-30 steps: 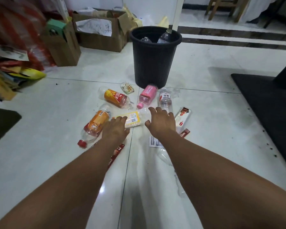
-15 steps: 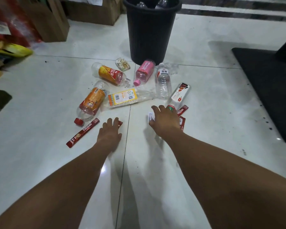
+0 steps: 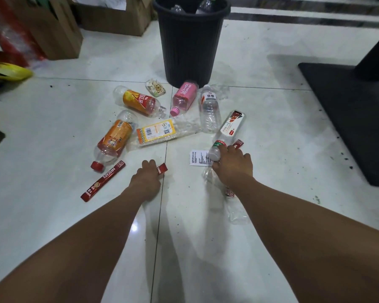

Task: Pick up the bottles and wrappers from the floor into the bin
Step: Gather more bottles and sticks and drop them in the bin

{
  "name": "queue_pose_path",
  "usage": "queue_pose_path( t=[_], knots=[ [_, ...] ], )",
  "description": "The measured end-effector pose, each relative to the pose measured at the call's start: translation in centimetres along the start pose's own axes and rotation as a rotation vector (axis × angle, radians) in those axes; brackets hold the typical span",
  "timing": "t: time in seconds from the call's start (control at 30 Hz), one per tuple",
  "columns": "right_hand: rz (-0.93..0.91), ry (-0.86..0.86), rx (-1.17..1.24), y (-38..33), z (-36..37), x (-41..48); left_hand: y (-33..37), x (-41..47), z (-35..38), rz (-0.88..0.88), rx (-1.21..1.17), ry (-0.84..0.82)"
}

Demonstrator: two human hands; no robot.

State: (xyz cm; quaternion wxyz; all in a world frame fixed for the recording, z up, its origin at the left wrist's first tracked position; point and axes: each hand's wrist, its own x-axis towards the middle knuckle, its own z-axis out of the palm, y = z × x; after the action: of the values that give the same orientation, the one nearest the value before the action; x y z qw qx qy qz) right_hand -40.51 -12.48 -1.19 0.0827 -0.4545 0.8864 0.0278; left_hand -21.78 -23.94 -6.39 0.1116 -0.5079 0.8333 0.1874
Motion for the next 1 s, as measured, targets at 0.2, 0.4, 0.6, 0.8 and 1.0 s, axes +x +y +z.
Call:
queue_pose_path(
  t=[0.2,0.4,0.6,0.8,1.0],
  knots=[
    [0.141,-0.085,-0.005,0.3,0.5,-0.5,2.1,0.8,-1.9,0.061,-0.039,0.059],
    [0.355,-0.314,0.086,0.8,1.2,-1.3,3.2,1.9,-3.0,0.064,-0.104,0.099],
    [0.412,-0.394,0.252,0.9,2.6,-1.9,3.2,2.4,-3.3,0.058,-0.118,0.127],
    [0.482,-0.489,0.203,1.7,3.0,-2.9,3.3,2.5,-3.7,0.068,-0.113,0.147],
    [0.562,-0.462,0.303,1.9,4.2,-3.9,3.6,2.5,-4.0,0.074,-0.129,0.165]
  ],
)
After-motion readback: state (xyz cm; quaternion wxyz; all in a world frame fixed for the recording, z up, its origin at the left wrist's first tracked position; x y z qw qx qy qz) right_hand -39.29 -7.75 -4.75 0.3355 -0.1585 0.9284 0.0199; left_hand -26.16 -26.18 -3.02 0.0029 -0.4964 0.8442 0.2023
